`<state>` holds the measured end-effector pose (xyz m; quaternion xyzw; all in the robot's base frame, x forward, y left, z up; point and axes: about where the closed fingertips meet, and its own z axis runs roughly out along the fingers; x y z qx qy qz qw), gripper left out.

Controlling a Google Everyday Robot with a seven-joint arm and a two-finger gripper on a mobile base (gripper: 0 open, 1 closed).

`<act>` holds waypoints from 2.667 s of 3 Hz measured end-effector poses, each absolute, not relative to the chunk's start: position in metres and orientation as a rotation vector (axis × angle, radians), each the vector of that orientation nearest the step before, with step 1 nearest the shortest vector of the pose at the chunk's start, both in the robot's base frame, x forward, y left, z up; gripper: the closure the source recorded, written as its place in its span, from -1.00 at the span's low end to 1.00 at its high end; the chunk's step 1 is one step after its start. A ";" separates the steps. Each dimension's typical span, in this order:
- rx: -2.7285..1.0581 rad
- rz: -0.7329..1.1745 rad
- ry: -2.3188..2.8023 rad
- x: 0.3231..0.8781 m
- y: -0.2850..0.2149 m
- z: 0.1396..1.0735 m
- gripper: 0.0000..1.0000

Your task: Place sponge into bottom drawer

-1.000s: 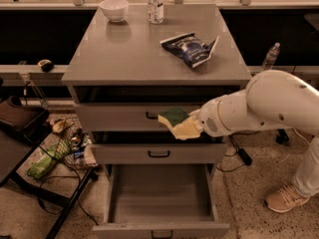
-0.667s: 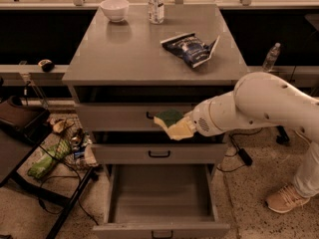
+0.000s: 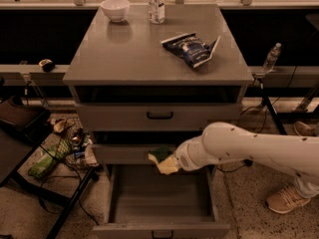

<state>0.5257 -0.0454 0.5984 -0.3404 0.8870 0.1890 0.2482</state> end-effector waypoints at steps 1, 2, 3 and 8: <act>-0.893 0.547 2.464 0.513 -0.042 0.516 1.00; -0.850 0.593 2.467 0.514 -0.035 0.452 1.00; -0.833 0.663 2.495 0.523 -0.028 0.394 1.00; -1.069 0.862 2.441 0.544 -0.065 0.198 1.00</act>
Offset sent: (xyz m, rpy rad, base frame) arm -0.0103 0.0184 -0.2418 0.1078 0.1005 -0.0743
